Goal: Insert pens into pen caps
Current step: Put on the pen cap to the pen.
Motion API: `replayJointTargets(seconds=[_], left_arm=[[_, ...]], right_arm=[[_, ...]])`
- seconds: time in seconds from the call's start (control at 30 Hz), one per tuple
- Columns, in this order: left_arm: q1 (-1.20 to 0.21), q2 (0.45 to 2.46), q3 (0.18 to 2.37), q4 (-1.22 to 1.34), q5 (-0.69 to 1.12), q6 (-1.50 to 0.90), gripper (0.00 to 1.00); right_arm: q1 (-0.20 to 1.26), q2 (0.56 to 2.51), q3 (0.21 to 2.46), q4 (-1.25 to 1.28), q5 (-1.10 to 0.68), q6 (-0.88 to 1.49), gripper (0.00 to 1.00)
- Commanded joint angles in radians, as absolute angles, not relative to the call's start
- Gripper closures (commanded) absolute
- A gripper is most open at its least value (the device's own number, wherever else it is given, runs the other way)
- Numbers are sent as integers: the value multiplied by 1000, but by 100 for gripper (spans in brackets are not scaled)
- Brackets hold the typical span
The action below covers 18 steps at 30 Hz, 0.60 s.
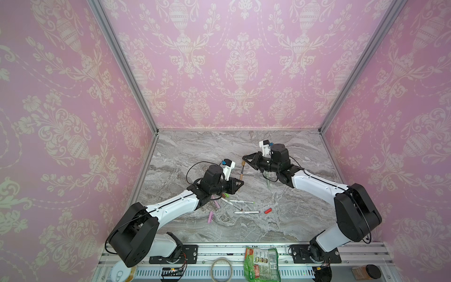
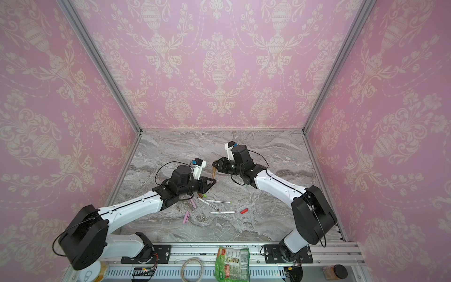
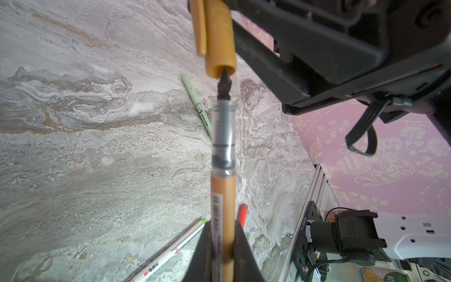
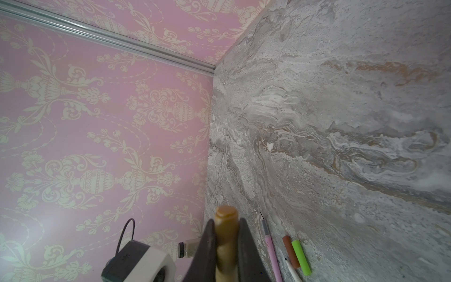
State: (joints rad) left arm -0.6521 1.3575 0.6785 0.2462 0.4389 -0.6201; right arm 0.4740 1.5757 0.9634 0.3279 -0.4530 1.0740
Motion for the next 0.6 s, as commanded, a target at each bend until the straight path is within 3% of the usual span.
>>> replayJointTargets(seconds=[0.0, 0.57], left_arm=[[-660, 1342, 683, 263, 419, -631, 100], [-658, 1333, 685, 267, 381, -626, 100]], right_arm=[[482, 1571, 953, 310, -440, 1046, 98], [537, 1536, 982, 212, -451, 927, 99]])
